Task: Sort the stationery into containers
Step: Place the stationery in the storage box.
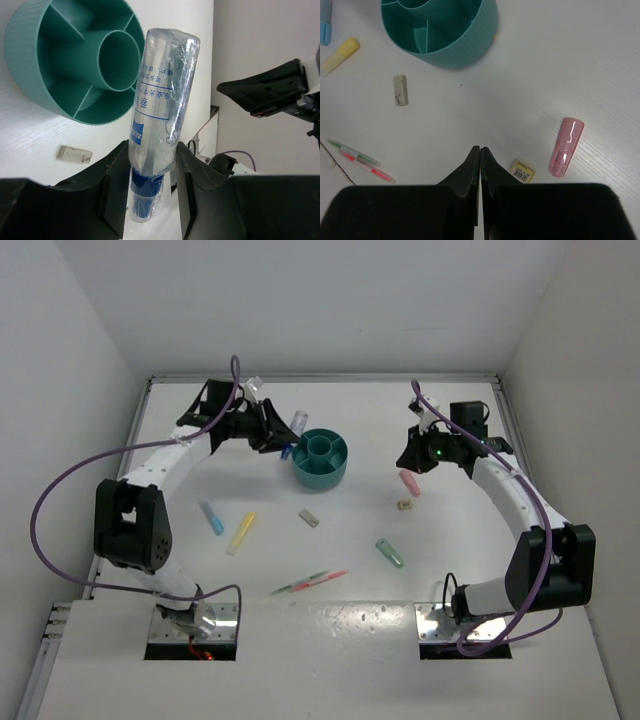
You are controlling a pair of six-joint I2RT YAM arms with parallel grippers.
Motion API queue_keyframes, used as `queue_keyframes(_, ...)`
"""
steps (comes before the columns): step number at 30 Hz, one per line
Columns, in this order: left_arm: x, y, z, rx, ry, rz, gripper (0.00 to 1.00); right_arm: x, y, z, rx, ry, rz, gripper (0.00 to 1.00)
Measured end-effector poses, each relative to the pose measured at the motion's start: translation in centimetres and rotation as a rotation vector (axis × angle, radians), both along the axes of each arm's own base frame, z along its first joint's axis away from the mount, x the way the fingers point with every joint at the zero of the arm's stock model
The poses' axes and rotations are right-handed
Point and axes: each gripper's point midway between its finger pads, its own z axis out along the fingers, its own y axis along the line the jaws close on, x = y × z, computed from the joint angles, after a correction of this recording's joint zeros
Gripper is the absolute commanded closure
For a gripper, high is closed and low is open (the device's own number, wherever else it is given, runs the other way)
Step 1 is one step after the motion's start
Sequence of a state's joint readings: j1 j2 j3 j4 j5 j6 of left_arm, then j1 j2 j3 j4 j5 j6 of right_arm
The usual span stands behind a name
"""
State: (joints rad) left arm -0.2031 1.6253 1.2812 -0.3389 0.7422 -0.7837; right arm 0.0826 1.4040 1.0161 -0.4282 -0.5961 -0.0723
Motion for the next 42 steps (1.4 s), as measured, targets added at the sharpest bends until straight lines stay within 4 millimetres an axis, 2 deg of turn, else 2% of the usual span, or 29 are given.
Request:
queue_keyframes(14,-0.3,0.9,-6.7,0.122,0.155,0.012,1.0,0.0,0.0,0.0,-0.001,-0.002,0.002,0.98)
queue_keyframes(19,-0.7,0.8,-8.3,0.147,0.198,0.005,1.0,0.0,0.0,0.0,-0.003,-0.004,0.004,0.98)
queue_keyframes(24,-0.7,0.7,-8.8,0.159,0.212,0.005,1.0,0.0,0.0,0.0,-0.003,-0.004,0.004,0.98)
queue_keyframes(26,-0.7,0.6,-9.0,0.164,0.216,0.006,0.97,0.0,0.0,0.0,-0.003,-0.005,0.004,0.98)
queue_keyframes(30,-0.5,0.6,-9.1,0.175,0.224,0.013,0.99,0.0,0.0,0.0,-0.001,-0.005,0.006,0.98)
queue_keyframes(34,0.5,0.8,-8.0,0.196,0.204,0.027,1.0,0.0,0.0,0.0,-0.001,-0.004,0.006,0.98)
queue_keyframes(38,2.0,0.7,-5.8,0.199,0.144,0.038,1.0,0.0,0.0,0.2,0.001,-0.009,0.007,0.98)
queue_keyframes(42,2.1,0.6,-5.6,0.202,0.14,0.037,1.0,-0.1,0.1,0.3,0.003,-0.012,0.01,0.98)
